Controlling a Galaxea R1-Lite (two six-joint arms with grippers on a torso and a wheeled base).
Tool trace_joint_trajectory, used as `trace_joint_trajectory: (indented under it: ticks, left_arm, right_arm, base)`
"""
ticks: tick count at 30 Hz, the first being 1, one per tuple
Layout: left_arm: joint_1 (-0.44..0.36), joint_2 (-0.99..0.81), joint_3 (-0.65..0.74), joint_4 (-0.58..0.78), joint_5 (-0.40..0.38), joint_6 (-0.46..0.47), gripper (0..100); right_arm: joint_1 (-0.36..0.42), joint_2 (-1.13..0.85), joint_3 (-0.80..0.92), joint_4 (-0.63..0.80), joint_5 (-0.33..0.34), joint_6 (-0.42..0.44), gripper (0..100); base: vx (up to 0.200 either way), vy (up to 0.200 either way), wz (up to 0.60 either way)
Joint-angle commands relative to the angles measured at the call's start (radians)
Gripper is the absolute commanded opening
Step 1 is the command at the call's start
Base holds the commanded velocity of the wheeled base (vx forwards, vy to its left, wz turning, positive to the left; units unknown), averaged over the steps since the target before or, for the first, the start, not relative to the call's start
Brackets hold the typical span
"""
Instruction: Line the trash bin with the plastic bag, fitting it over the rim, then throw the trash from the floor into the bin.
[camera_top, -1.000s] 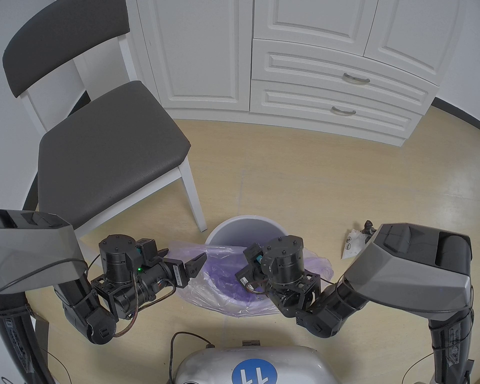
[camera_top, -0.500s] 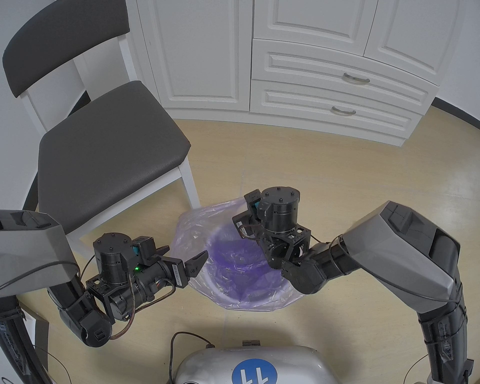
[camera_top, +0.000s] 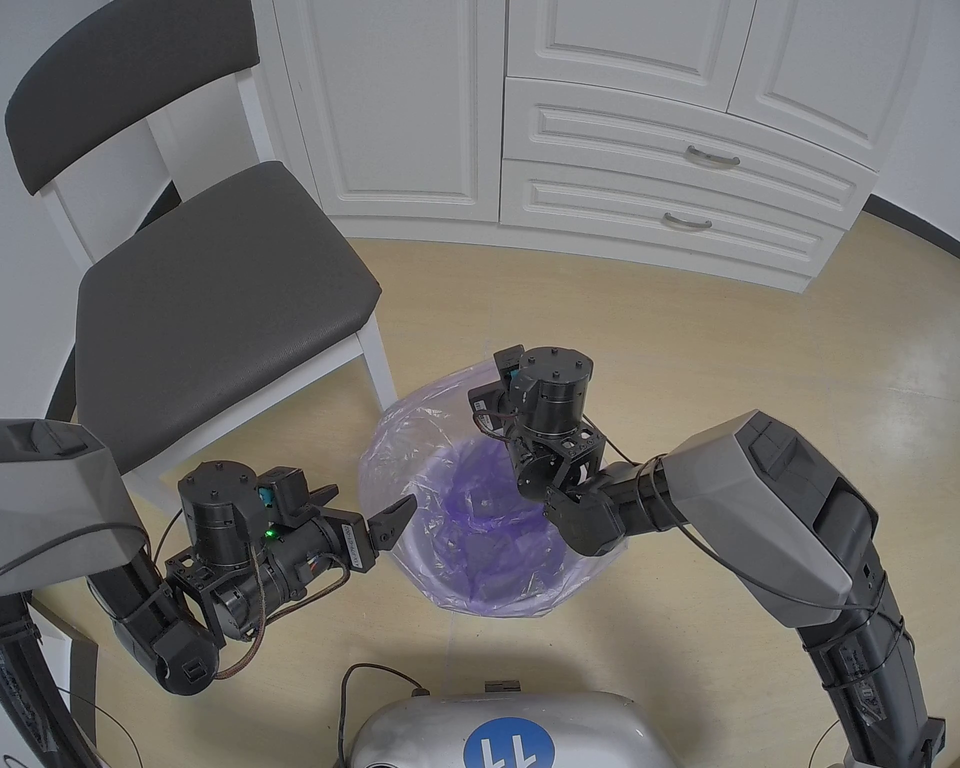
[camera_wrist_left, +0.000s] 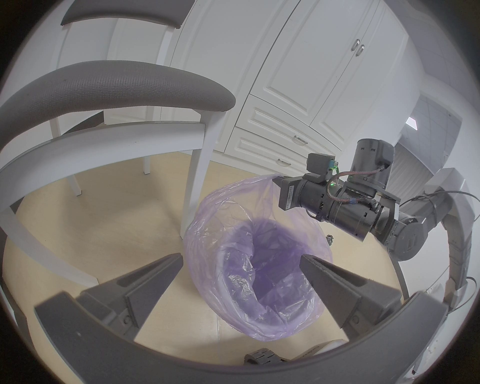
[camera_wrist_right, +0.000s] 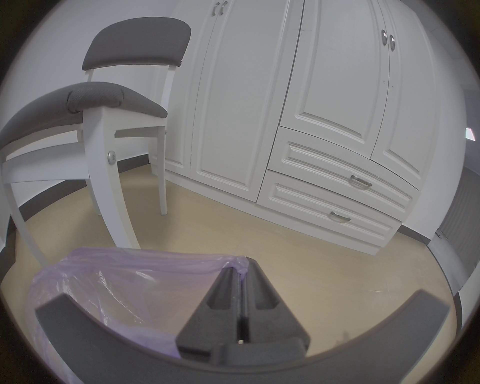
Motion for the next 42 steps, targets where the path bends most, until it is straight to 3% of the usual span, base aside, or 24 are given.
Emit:
trace_joint_trajectory:
  ticks: [1,5,6,7,11,15,23,27,29,30,31,32,34,42]
  left_arm:
    - [0.000,-0.003,0.000,-0.001,0.000,0.000,100]
    - [0.000,-0.003,0.000,-0.001,0.000,0.000,100]
    - [0.000,-0.003,0.000,-0.001,0.000,0.000,100]
    - [0.000,-0.004,0.003,-0.001,0.000,0.000,100]
    - [-0.002,-0.006,0.011,-0.001,-0.002,0.000,100]
    - [-0.011,-0.004,0.022,-0.001,-0.002,0.001,100]
    - [-0.013,-0.001,0.028,-0.001,-0.002,0.004,100]
    - [-0.011,0.020,0.023,0.001,-0.002,0.004,100]
    - [-0.010,0.032,0.019,0.001,-0.002,0.004,100]
    - [-0.005,0.048,0.014,0.001,-0.002,0.004,100]
    - [-0.003,0.051,0.012,0.001,-0.002,0.004,100]
    - [0.004,0.065,0.008,0.001,-0.002,0.006,100]
    - [0.015,0.075,-0.004,0.006,-0.002,0.007,100]
    - [0.075,0.103,-0.037,0.019,-0.002,0.044,100]
  right_arm:
    - [-0.005,0.013,-0.007,-0.001,0.001,-0.004,0]
    - [-0.006,0.008,-0.002,-0.001,-0.001,-0.013,0]
    - [-0.011,-0.018,0.049,-0.002,-0.001,-0.050,0]
    - [-0.009,-0.039,0.072,-0.004,0.001,-0.056,100]
    - [0.005,-0.107,0.153,-0.001,0.001,-0.061,100]
    - [0.020,-0.303,0.395,0.093,0.004,-0.096,100]
    - [0.040,-0.544,0.665,0.094,0.011,-0.058,100]
    - [0.051,-0.616,0.859,0.077,0.011,0.129,100]
    - [0.060,-0.613,0.897,0.067,0.005,0.203,100]
    - [0.066,-0.602,0.931,0.054,0.001,0.297,100]
    - [0.066,-0.598,0.937,0.053,0.001,0.315,100]
    - [0.066,-0.578,0.958,0.060,-0.001,0.406,100]
    - [0.066,-0.552,0.974,0.064,-0.002,0.481,100]
    - [0.051,-0.427,0.948,0.048,0.001,0.593,100]
  base:
    - [0.000,0.000,0.00]
    - [0.000,0.000,0.00]
    - [0.000,0.000,0.00]
    - [0.000,0.000,0.00]
    - [0.000,0.000,0.00]
    - [0.000,0.000,0.00]
    - [0.000,0.000,0.00]
    - [0.000,0.000,0.00]
    - [0.000,0.000,0.00]
    - [0.000,0.000,0.00]
    - [0.000,0.000,0.00]
    - [0.000,0.000,0.00]
    - [0.000,0.000,0.00]
    - [0.000,0.000,0.00]
